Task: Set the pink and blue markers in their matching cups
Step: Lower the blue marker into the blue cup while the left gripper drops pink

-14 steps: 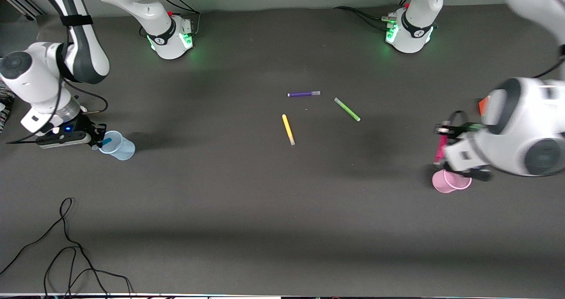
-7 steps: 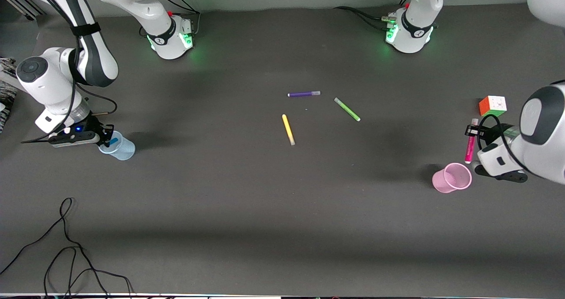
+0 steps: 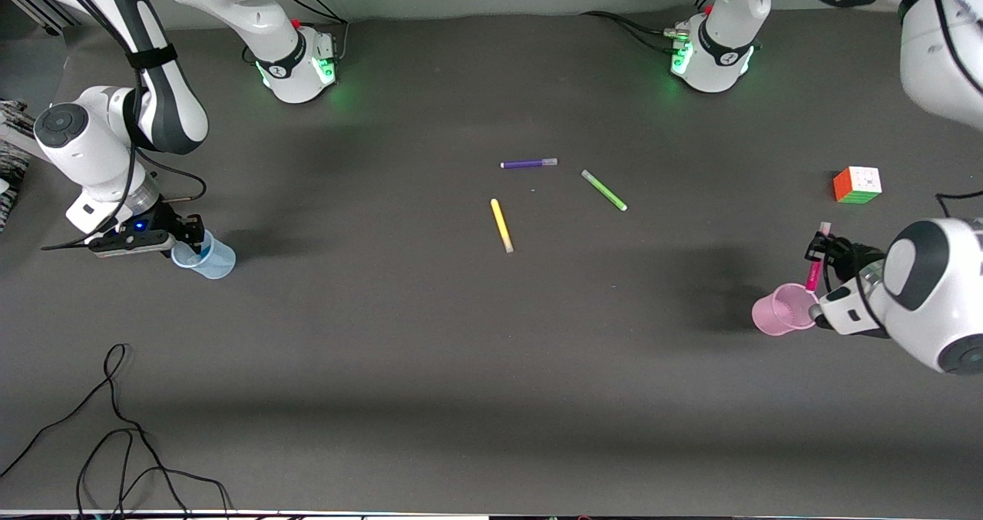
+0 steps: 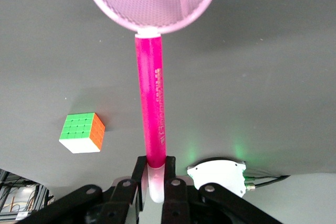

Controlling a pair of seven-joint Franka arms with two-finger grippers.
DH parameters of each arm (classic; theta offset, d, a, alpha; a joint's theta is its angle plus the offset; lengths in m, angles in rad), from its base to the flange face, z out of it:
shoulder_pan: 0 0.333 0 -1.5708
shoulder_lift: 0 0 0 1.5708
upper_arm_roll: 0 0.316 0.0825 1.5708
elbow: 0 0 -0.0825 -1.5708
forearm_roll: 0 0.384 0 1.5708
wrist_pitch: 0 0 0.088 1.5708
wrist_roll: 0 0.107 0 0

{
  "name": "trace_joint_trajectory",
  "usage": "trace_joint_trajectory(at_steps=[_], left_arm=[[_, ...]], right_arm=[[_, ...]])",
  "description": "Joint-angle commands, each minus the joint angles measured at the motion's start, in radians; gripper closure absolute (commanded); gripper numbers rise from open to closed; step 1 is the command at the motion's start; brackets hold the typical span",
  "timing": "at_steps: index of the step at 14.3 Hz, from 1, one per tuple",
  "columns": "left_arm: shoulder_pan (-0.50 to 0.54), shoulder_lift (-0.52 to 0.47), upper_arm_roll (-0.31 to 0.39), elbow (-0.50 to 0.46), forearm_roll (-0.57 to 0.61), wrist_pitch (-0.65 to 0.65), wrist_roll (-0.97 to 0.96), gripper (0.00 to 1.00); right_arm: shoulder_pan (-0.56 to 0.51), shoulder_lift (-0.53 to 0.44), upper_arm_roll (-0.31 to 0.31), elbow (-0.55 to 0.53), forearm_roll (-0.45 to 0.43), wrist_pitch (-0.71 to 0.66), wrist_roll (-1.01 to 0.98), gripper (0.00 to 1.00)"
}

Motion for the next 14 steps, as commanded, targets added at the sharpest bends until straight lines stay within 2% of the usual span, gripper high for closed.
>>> trace_joint_trajectory(at_steps=[1, 6, 7, 9, 10, 11, 12, 14], left_arm=[[-0.041, 0.063, 0.011, 0.073, 0.027, -0.009, -0.024, 1.0], [-0.042, 0.086, 0.011, 0.076, 0.029, 0.07, -0.024, 1.0], [-0.042, 0.091, 0.011, 0.076, 0.029, 0.087, -0.024, 1.0], [-0.042, 0.092, 0.011, 0.076, 0.029, 0.113, -0.026, 0.99], [-0.042, 0.092, 0.011, 0.076, 0.029, 0.125, -0.026, 0.9], [-0.042, 0.092, 0.011, 0.075, 0.029, 0.13, -0.023, 0.52], [-0.041, 0.092, 0.011, 0.075, 0.029, 0.132, -0.014, 0.03], [-0.042, 0.085, 0.011, 0.079, 0.03, 0.124, -0.017, 0.0]], right_arm=[[0.01, -0.048, -0.001, 0.033, -0.02, -0.05, -0.009, 0.0], [0.01, -0.103, 0.068, 0.15, -0.005, -0.315, 0.007, 0.0], [0.01, -0.103, 0.077, 0.186, 0.016, -0.369, 0.007, 0.0], [0.008, -0.102, 0.126, 0.306, 0.137, -0.513, 0.0, 0.0], [0.008, -0.097, 0.143, 0.382, 0.164, -0.626, 0.006, 0.0], [0.008, -0.086, 0.158, 0.465, 0.165, -0.729, 0.008, 0.0], [0.005, -0.074, 0.171, 0.549, 0.165, -0.811, 0.011, 0.0], [-0.011, -0.072, 0.21, 0.669, 0.165, -0.964, 0.069, 0.0]])
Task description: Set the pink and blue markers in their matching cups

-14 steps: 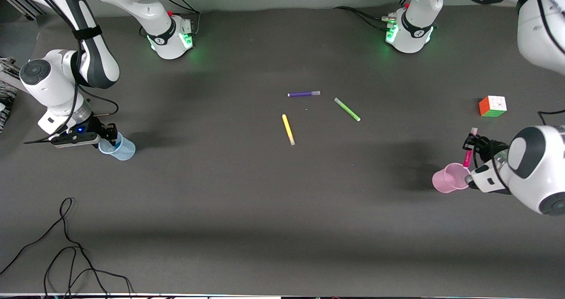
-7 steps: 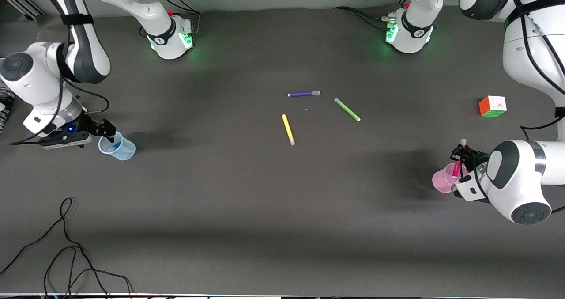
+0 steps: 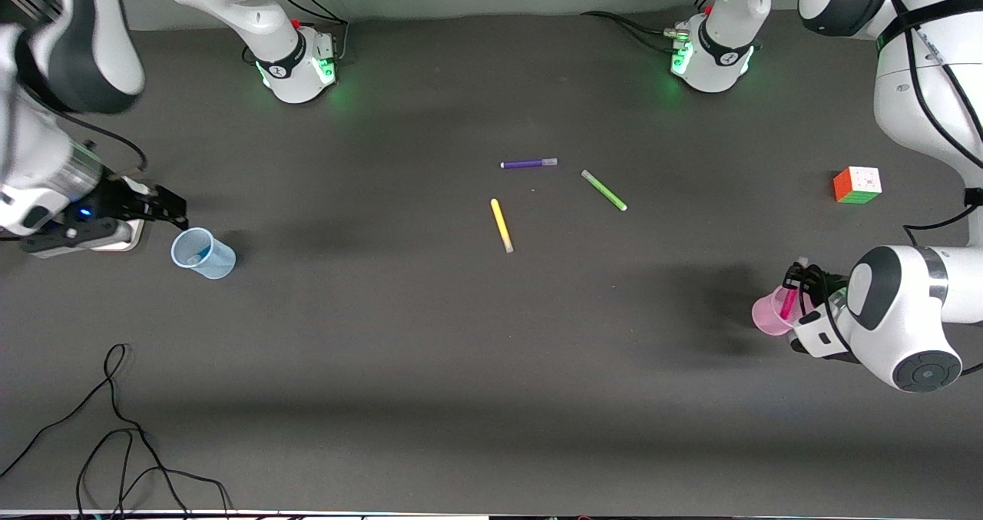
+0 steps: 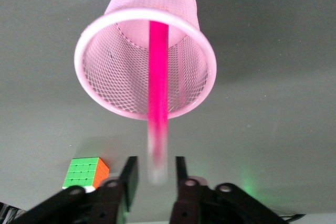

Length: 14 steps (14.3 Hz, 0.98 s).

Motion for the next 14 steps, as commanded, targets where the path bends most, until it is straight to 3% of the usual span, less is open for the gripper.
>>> trace_joint_trajectory(at_steps=[1, 4, 9, 11, 14], left_arm=[[-0.013, 0.008, 0.008, 0.041, 0.015, -0.012, -0.001, 0.0], [-0.02, 0.005, 0.008, 0.093, 0.035, -0.036, -0.001, 0.0], [-0.005, -0.102, -0.001, 0.113, -0.021, -0.079, -0.126, 0.0], [-0.005, -0.221, -0.001, 0.031, -0.058, -0.037, -0.126, 0.0], [0.019, -0.481, 0.005, -0.265, -0.121, 0.182, -0.126, 0.0]], right_arm=[[-0.021, 0.021, 0.063, 0.184, 0.017, -0.203, 0.098, 0.0], [-0.02, -0.005, 0.097, 0.234, 0.017, -0.308, 0.233, 0.0], [-0.018, 0.016, 0.098, 0.284, 0.019, -0.276, 0.226, 0.0], [-0.02, 0.027, 0.097, 0.301, 0.017, -0.274, 0.229, 0.0], [-0.021, 0.033, 0.092, 0.303, 0.017, -0.268, 0.224, 0.0]])
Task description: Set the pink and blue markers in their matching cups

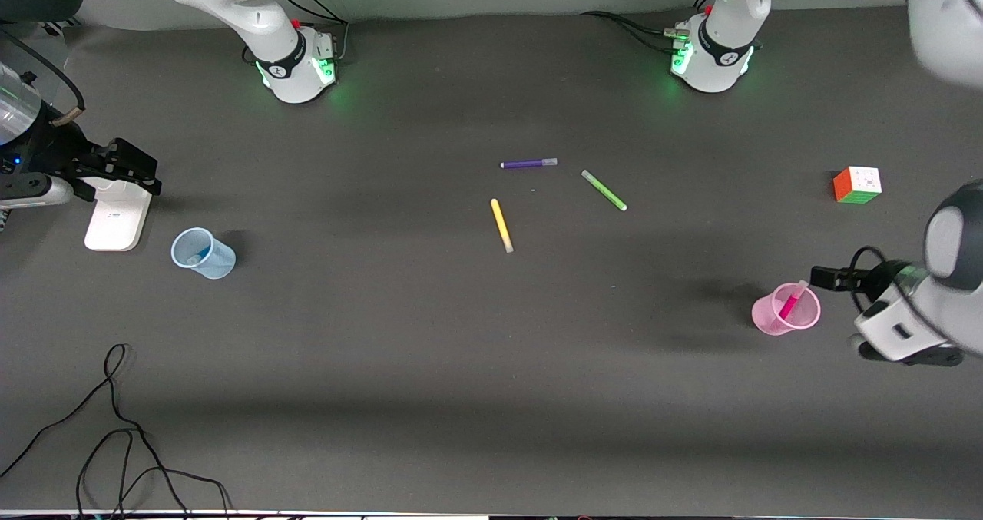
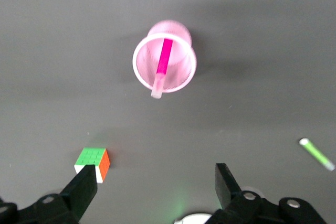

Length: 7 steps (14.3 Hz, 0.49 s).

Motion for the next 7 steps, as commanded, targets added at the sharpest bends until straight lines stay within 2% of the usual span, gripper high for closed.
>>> trace_joint_trajectory(at_steps=[1, 7], left_arm=[[0.03, -0.278, 0.008, -0.342, -0.059, 0.184, -0.02, 0.0], [0.021, -0.47, 0.009, -0.466, -0.122, 0.242, -0.025, 0.0]], right_arm=[[-0.007, 0.021, -0.003, 0.029, 0.017, -0.001, 0.015, 0.0], [-0.002, 0.033, -0.003, 0.019, 0.023, -0.022, 0.028, 0.0]])
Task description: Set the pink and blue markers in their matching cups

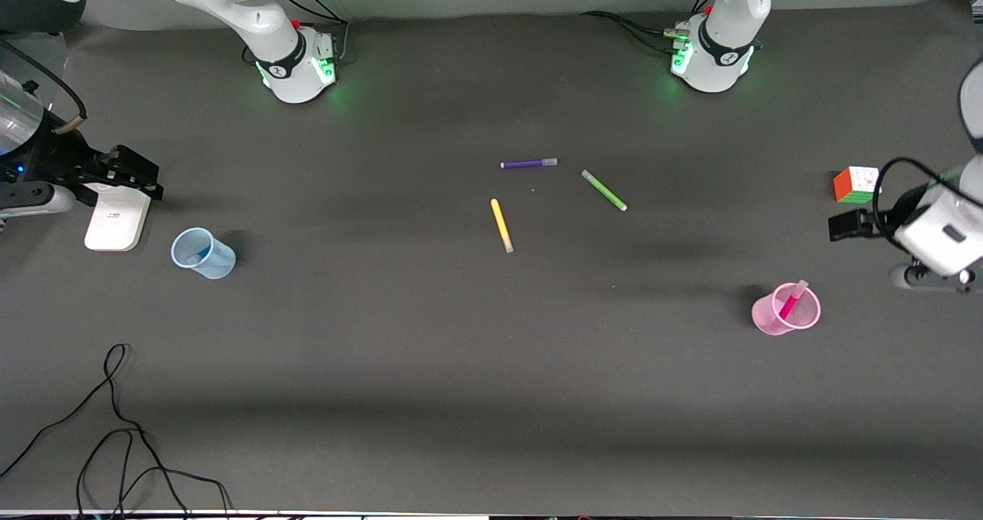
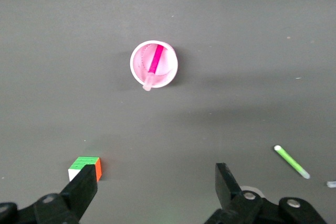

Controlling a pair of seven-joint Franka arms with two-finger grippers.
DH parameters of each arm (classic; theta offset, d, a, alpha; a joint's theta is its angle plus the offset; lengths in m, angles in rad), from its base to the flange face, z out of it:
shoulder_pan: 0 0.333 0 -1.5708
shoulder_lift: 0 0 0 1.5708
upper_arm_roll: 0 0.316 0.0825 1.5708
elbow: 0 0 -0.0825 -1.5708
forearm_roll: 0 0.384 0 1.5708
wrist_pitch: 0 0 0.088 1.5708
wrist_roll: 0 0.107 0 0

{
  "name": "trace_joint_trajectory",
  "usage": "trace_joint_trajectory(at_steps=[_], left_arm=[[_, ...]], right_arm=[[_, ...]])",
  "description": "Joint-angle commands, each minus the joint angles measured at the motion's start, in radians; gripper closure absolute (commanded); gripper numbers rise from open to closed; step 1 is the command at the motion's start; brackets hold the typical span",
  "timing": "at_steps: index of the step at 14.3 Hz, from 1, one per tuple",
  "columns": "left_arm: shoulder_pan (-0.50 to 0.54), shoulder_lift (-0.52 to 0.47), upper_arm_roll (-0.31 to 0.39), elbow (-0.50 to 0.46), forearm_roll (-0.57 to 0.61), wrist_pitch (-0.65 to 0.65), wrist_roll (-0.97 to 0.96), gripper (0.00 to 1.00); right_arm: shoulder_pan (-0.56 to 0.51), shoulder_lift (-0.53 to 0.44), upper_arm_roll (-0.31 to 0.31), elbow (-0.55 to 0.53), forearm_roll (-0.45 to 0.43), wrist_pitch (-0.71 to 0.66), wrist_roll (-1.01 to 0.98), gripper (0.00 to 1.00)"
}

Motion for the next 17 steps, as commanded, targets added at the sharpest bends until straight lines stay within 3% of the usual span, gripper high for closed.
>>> trace_joint_trajectory(at_steps=[1, 2, 5, 17], left_arm=[[-0.01, -0.11, 0.006, -0.092, -0.03, 0.031, -0.027, 0.0], [-0.037, -0.118, 0.026, -0.086, -0.054, 0.017, -0.028, 0.0], [-0.209, -0.135, 0.187, -0.072, -0.074, -0.018, -0.029, 0.0], [-0.215, -0.132, 0.187, -0.063, -0.073, -0.055, -0.028, 0.0]], right_arm=[[0.0, 0.011, 0.001, 0.017, 0.017, -0.035, 0.027, 0.0], [0.0, 0.005, 0.002, 0.017, 0.017, -0.036, 0.031, 0.0], [0.0, 0.007, 0.002, 0.015, 0.02, -0.035, 0.059, 0.0], [-0.001, 0.034, 0.001, 0.015, 0.037, 0.017, 0.071, 0.0]])
